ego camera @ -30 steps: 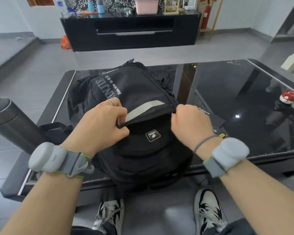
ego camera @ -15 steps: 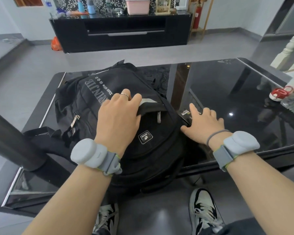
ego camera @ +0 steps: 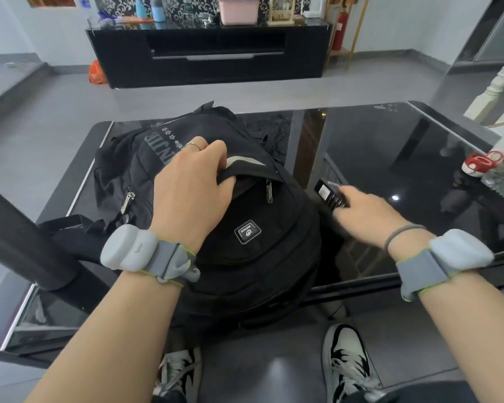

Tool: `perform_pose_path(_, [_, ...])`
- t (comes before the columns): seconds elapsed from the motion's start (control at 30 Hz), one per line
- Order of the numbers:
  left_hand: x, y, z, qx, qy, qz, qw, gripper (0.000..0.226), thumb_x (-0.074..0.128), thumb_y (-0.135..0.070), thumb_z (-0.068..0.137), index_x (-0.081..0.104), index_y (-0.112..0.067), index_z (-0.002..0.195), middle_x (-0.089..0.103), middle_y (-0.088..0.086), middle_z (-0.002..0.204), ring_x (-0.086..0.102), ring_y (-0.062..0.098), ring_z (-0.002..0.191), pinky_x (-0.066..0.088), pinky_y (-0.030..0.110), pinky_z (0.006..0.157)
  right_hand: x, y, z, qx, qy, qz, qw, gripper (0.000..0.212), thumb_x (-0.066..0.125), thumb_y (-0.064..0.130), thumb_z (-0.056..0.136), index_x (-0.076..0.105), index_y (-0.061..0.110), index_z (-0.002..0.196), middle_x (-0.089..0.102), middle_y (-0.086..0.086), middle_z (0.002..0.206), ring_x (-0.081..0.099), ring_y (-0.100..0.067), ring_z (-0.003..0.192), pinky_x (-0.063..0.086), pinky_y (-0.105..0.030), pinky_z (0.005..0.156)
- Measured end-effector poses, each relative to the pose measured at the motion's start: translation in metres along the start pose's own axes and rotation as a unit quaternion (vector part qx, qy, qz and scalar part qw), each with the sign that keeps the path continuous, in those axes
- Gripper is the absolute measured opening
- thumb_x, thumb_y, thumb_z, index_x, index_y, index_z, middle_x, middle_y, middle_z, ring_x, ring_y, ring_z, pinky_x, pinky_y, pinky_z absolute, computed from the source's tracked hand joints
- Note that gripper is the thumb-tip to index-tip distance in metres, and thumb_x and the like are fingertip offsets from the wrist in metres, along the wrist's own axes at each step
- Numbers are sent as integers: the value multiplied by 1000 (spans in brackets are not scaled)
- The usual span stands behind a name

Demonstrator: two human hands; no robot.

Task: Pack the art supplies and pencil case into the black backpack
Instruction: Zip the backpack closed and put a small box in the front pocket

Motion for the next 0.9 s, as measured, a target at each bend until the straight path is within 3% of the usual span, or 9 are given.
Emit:
perform_pose_path(0.13, [-1, 1, 2, -14, 7, -14, 1000, 14, 65, -31, 85, 55, -22, 85, 53, -5, 91, 53, 24, 80, 34, 32, 62, -48, 31, -33, -69, -70, 174, 980, 35, 49, 36, 89, 54, 39, 124, 63, 8, 82, 62, -16, 68, 51, -32, 63])
perform_pose_path(0.27, [-4, 5, 2, -30, 13, -34, 999, 13, 66, -32, 84, 57, -23, 84, 54, -6, 91, 54, 24, 82, 40, 34, 64, -58, 67, -73, -143, 101, 304, 936, 38, 53, 17, 83, 66, 39, 112, 58, -1, 61, 53, -16, 55, 37, -30, 44])
perform_pose_path(0.33, [-6, 7, 3, -35, 11, -40, 999, 13, 66, -33, 85, 57, -23, 84, 54, -6, 91, 54, 24, 83, 38, 33, 65, -51, 76, -84, -166, 178, 290, 926, 37, 52, 13, 83, 68, 35, 110, 55, 5, 53, 50, -13, 50, 34, -27, 43])
perform_pose_path(0.4, [-6, 6, 3, -38, 10, -46, 998, 13, 66, -33, 85, 58, -23, 83, 54, -6, 90, 54, 23, 82, 37, 32, 65, -39, 84, -86, -174, 187, 281, 925, 31, 55, 17, 85, 69, 32, 107, 56, 3, 55, 50, -12, 47, 36, -30, 47])
perform_pose_path(0.5, [-7, 3, 2, -39, 7, -49, 998, 13, 65, -30, 86, 56, -22, 82, 53, -6, 89, 52, 20, 80, 35, 31, 64, -16, 92, -72, -144, 124, 323, 927, 22, 57, 24, 87, 69, 32, 105, 59, -4, 66, 53, -11, 47, 39, -31, 47])
perform_pose_path(0.57, [-9, 2, 3, -36, 4, -47, 998, 11, 65, -28, 85, 56, -22, 81, 53, -6, 89, 51, 20, 79, 34, 31, 63, -2, 99, -63, -150, 54, 336, 928, 24, 59, 33, 83, 68, 35, 106, 64, 7, 71, 60, -10, 58, 44, -26, 50])
perform_pose_path(0.67, [-14, 2, 4, -33, -6, -40, 999, 11, 65, -25, 83, 55, -21, 82, 52, -6, 89, 51, 21, 79, 34, 32, 62, 6, 115, -65, -234, -82, 218, 944, 43, 63, 40, 77, 63, 36, 121, 67, 15, 95, 62, -4, 89, 48, -16, 74])
perform_pose_path(0.73, [-17, 2, 4, -23, -6, -38, 999, 12, 65, -25, 82, 54, -21, 81, 53, -6, 90, 52, 22, 80, 37, 33, 62, 11, 130, -73, -315, -129, 127, 932, 51, 63, 36, 77, 59, 30, 127, 64, 10, 108, 59, -10, 103, 49, -25, 86])
perform_pose_path(0.9, [-23, 3, 1, 2, -9, -34, 999, 14, 65, -26, 83, 52, -22, 79, 52, -7, 89, 52, 20, 77, 36, 31, 59, 31, 151, -71, -408, -171, 75, 894, 42, 62, 26, 81, 60, 18, 122, 58, 3, 109, 55, -20, 96, 49, -36, 83])
Point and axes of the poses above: each hand's wrist, its own z-axis towards the middle knuckle, its own x-axis out of the palm, y = z × x, the point moved 5 cm from there along z, towards the middle knuckle
